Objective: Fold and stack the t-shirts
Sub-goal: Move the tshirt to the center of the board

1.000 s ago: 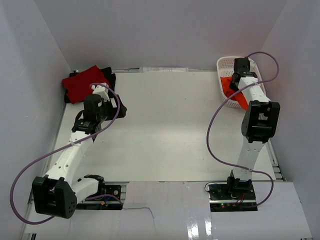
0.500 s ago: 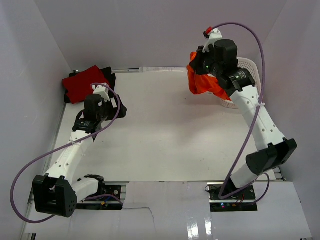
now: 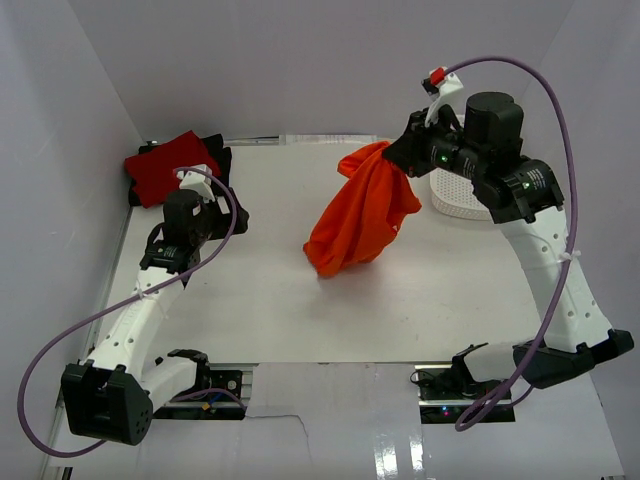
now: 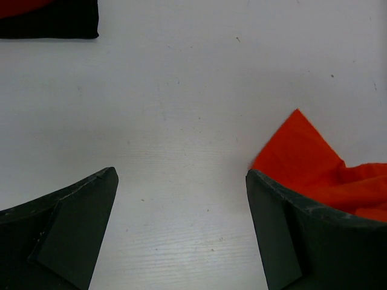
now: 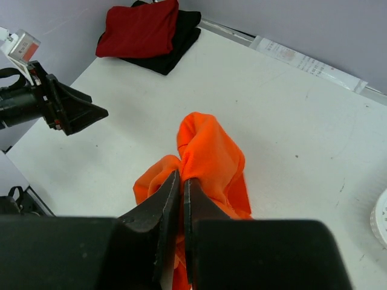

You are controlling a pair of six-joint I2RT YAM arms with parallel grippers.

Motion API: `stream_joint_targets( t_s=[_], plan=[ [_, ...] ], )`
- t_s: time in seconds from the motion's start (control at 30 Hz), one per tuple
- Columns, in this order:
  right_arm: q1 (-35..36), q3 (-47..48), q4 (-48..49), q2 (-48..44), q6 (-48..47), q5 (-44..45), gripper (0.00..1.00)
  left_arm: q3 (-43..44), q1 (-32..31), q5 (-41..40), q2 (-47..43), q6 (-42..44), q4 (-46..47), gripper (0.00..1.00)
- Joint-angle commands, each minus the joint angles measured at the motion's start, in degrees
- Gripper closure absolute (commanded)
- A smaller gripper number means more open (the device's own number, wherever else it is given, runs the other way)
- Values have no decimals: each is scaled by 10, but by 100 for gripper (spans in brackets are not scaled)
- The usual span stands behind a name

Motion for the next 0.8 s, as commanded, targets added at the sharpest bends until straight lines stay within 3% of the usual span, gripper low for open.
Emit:
stream_joint_targets(
  t_s=[0.0,0.17,0.27,0.4,0.5,0.53,0.57,0.6,0.63,0.77],
  plan=[
    [-2,17,-11,-12,-4,-5,92,14,0,-10,-13,-1,-2,2],
    [-2,-153,-27,-3,28,-31,92,12,-1,-10,-16,0,-4,2],
    [-3,-210,-17,-10,34,45,92,13,0,-11,-15,0,-5,2],
    [-23,-201,-71,37,47,173,90,13,-1,-10,-11,0,-4,2],
    [-52,-183,-135,101,50,205,77,13,-1,-8,-12,2,-5,2],
    [-56,-185,-138,108,53,211,61,13,-2,-7,-13,2,-5,2],
    [-57,-193,-134,108,55,220,25,12,-1,-6,-14,3,-6,2],
    [-57,-194,-129,106,57,221,7,12,-2,-6,-15,4,-6,2],
    [-57,-194,-126,101,58,224,2,11,-2,-4,-15,5,-6,2],
    [-57,-187,-84,102,48,193,2,12,-22,-2,-10,12,-5,2]
  ],
)
